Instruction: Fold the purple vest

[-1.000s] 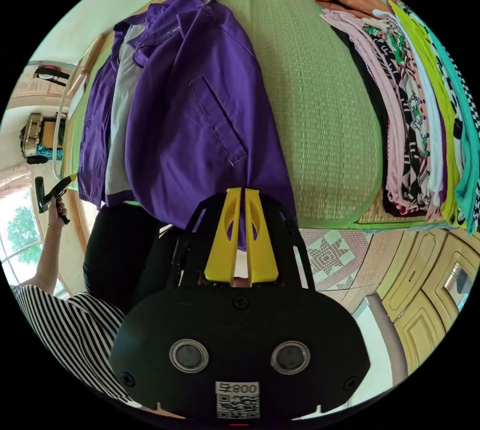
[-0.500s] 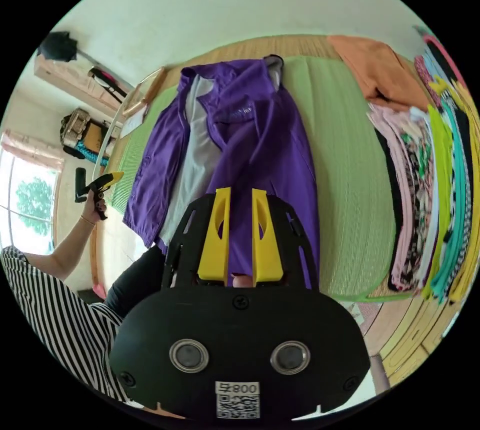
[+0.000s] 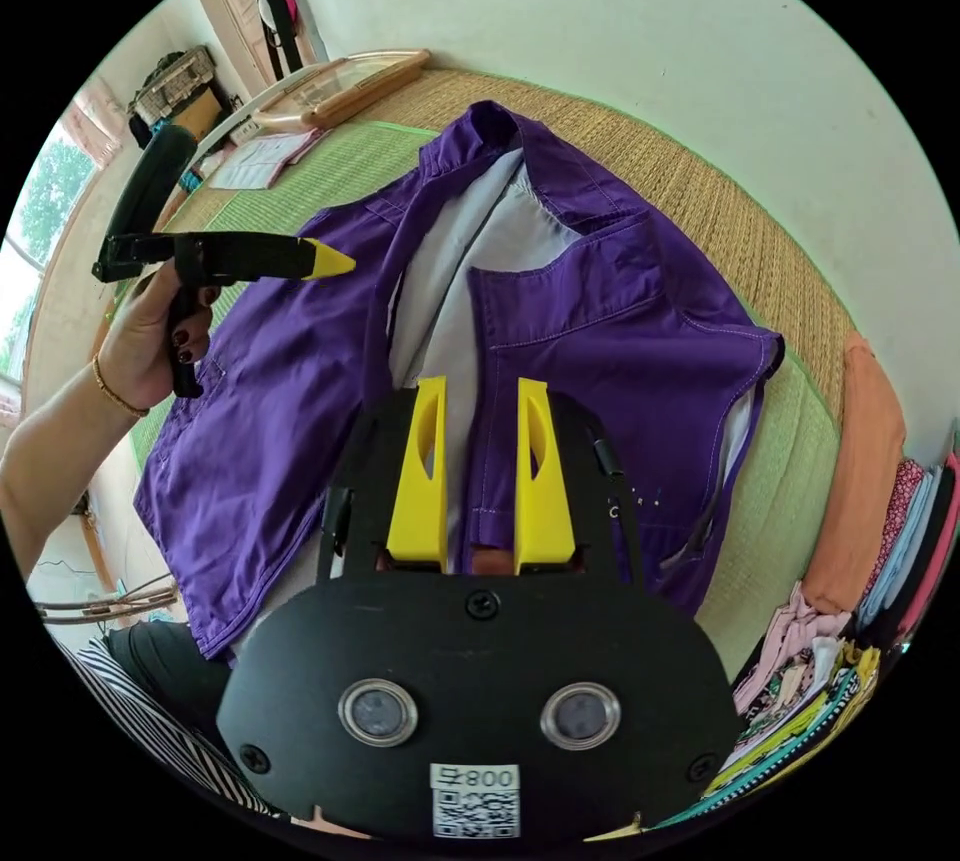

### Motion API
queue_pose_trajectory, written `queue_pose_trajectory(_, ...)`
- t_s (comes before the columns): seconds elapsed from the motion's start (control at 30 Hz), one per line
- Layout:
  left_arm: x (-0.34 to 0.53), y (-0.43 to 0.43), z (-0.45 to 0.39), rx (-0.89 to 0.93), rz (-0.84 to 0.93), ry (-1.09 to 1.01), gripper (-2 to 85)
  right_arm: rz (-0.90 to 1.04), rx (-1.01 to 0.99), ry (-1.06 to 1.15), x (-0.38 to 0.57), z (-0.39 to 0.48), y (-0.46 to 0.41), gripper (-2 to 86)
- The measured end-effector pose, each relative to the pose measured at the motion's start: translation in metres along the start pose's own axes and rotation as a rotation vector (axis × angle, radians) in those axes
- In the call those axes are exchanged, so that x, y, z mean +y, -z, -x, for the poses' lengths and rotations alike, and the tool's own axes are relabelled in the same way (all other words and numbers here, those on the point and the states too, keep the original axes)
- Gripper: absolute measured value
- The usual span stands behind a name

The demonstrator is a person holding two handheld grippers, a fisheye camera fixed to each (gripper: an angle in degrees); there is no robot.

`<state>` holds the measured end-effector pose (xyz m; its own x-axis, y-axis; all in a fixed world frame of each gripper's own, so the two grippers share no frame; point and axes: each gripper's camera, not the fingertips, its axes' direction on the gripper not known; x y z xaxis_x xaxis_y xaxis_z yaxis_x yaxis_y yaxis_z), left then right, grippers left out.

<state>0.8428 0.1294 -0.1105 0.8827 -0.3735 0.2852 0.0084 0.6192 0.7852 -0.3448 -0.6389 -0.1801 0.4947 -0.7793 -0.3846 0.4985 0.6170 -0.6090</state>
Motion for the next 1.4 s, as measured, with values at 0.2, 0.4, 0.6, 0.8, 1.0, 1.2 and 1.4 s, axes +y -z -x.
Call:
queue_pose_trajectory(0.2,-0.048,-0.014,-0.005,-0.055,0.033,0.051,7.9,0.035,0.036,-0.026,0.010,0.002,-0.031,5.5)
queue_pose_trajectory(0.4,-0.075,0.001,-0.029,-0.056,-0.003,0.024,1.9,0.007,0.016,-0.081,0.032,-0.017,-0.029,1.4)
queue_pose_trajectory(0.6,-0.107,0.030,-0.071,0.041,-0.077,-0.057,0.6,-0.172,-0.114,-0.233,0.065,-0.080,0.021,0.4)
queue_pose_trajectory(0.8,-0.160,0.051,-0.132,0.106,-0.134,-0.193,0.5,-0.409,-0.185,-0.367,0.090,-0.163,0.091,0.2)
queue_pose_trajectory(1.0,-0.205,0.016,-0.206,-0.092,0.087,-0.434,1.3,-0.465,-0.239,-0.421,0.120,-0.197,0.081,0.4)
queue_pose_trajectory(1.2,-0.232,-0.007,-0.223,-0.055,0.204,-0.425,3.2,-0.413,-0.383,-0.488,0.162,-0.213,-0.004,0.5)
queue_pose_trajectory(1.4,-0.273,0.015,-0.248,0.013,0.093,-0.442,3.1,-0.490,-0.428,-0.479,0.185,-0.232,-0.018,0.5)
